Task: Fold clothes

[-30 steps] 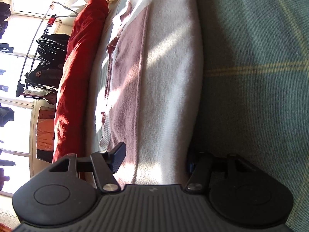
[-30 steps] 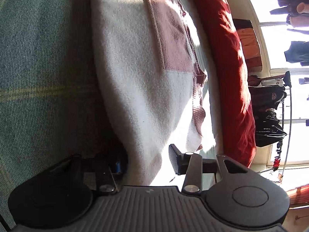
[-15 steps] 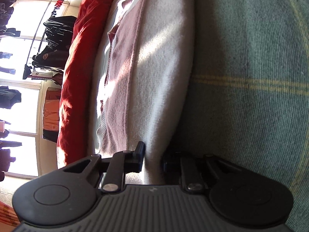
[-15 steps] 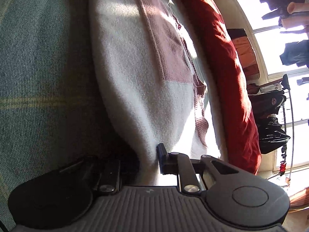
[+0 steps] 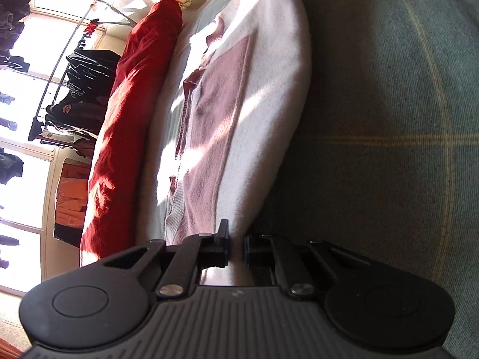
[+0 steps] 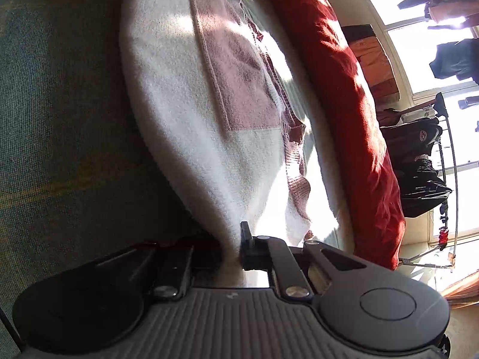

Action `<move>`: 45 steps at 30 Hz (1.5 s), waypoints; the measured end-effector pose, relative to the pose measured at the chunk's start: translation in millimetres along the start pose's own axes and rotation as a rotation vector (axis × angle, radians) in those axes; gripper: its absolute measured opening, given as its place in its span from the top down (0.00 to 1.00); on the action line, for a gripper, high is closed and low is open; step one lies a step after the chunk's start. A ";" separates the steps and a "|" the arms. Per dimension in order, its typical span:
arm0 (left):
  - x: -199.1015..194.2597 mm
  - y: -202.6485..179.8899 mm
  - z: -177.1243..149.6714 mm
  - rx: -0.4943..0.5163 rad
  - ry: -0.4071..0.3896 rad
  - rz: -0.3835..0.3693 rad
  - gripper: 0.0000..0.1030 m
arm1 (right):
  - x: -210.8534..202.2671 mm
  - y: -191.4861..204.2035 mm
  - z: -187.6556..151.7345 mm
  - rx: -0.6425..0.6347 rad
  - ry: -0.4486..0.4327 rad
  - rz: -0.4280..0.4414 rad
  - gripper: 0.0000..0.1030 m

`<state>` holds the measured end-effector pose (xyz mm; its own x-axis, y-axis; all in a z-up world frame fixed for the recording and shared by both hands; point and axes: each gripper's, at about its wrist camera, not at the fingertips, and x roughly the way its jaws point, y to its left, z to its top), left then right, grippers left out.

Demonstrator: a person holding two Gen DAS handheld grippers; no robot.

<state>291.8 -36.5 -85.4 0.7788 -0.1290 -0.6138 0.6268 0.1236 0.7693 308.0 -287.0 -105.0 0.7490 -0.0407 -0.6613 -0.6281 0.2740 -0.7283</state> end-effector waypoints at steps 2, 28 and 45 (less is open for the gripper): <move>-11.1 -5.5 -1.0 0.025 -0.001 -0.003 0.94 | -9.3 -3.2 0.6 0.004 -0.009 0.008 0.90; 77.5 -20.8 6.3 0.126 0.045 0.185 0.46 | 30.4 34.0 3.1 -0.131 -0.024 -0.178 0.47; 31.5 25.8 7.9 0.013 -0.016 0.119 0.94 | 2.3 -18.5 18.4 0.028 -0.048 -0.069 0.90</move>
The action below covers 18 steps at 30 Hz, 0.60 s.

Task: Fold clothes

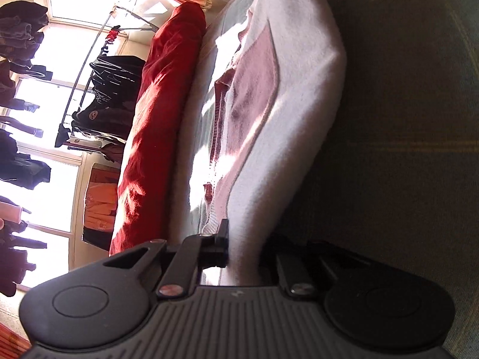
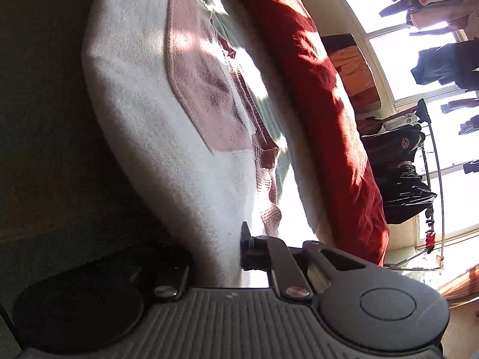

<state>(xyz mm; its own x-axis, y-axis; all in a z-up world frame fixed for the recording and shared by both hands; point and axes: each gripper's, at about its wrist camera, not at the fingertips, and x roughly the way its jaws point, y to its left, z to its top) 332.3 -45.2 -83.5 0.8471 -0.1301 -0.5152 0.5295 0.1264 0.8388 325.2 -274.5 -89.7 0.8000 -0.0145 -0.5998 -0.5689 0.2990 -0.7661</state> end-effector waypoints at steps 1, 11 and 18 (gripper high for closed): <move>-5.2 1.4 -0.9 -0.003 -0.004 -0.012 0.94 | -6.1 0.5 -0.4 -0.002 -0.003 0.012 0.90; -98.4 -27.9 -12.8 0.004 0.007 -0.201 0.94 | -87.3 36.6 -16.5 -0.047 0.010 0.185 0.90; -142.7 -61.2 -14.0 -0.032 0.030 -0.320 0.94 | -134.6 73.1 -27.1 -0.078 0.047 0.312 0.90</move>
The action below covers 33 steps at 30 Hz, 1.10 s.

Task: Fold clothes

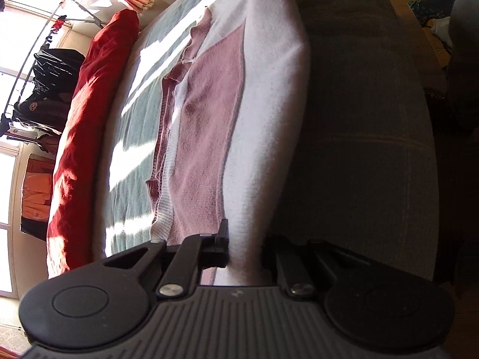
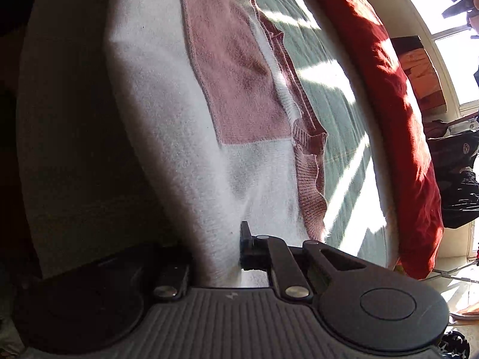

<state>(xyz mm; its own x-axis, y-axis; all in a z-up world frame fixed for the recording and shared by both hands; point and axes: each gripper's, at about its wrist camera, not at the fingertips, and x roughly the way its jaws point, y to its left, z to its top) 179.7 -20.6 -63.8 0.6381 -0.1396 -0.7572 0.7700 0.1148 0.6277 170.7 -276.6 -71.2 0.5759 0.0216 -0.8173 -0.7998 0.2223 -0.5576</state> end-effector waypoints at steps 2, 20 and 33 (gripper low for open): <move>-4.7 -6.6 -1.4 -0.014 0.002 -0.015 0.94 | -5.1 7.9 -2.6 -0.010 0.006 0.011 0.90; -37.0 3.4 -31.8 -0.226 0.116 -0.322 0.74 | -24.2 30.9 -43.0 -0.003 0.114 0.165 0.55; 33.4 102.4 -6.9 -0.769 -0.001 -0.419 0.69 | -18.9 -38.4 -29.6 0.493 -0.006 0.345 0.56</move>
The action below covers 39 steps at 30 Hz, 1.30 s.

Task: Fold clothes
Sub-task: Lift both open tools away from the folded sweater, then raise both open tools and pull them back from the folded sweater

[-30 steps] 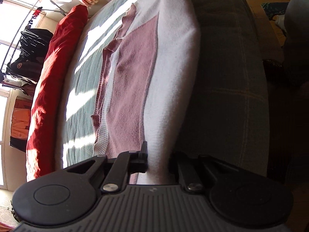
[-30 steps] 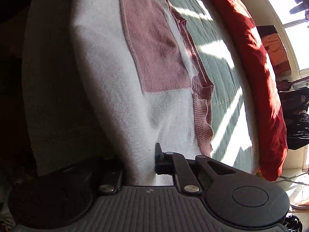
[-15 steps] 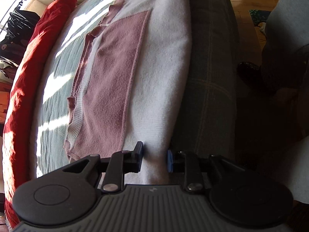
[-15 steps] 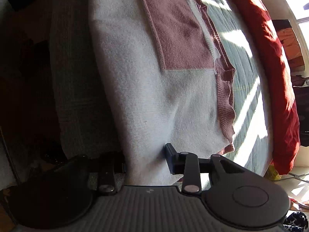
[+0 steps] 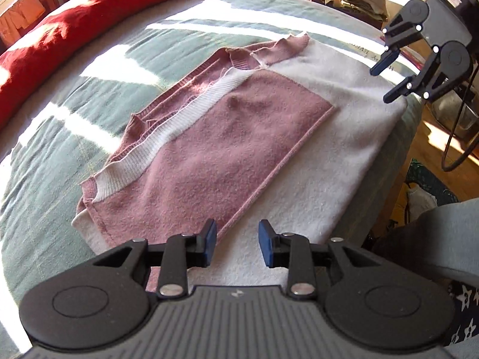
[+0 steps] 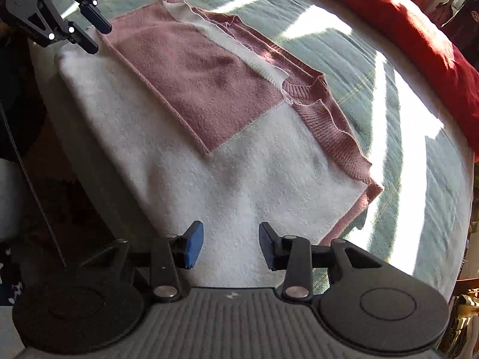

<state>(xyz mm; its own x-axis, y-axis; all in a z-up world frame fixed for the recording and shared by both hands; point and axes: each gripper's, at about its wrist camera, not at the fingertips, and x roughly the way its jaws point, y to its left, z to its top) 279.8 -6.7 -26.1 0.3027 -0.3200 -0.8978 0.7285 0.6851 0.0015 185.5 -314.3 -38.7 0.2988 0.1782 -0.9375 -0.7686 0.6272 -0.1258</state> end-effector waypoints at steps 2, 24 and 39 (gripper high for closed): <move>20.0 -1.8 -7.5 -0.005 0.039 -0.033 0.69 | 24.7 6.5 0.0 -0.004 0.013 0.023 0.56; 45.6 98.2 19.4 -0.083 -0.009 0.122 0.42 | 59.5 -144.0 2.6 0.455 -0.042 -0.107 0.88; 32.6 63.9 27.9 -0.403 -0.079 -0.061 0.45 | 39.1 -70.3 36.9 0.415 -0.098 0.017 0.72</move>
<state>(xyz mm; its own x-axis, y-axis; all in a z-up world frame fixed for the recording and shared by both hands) 353.4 8.4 -43.0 0.3240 -0.4067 -0.8542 0.4527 0.8595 -0.2376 272.1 -323.5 -54.6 0.3553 0.2499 -0.9007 -0.4868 0.8721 0.0499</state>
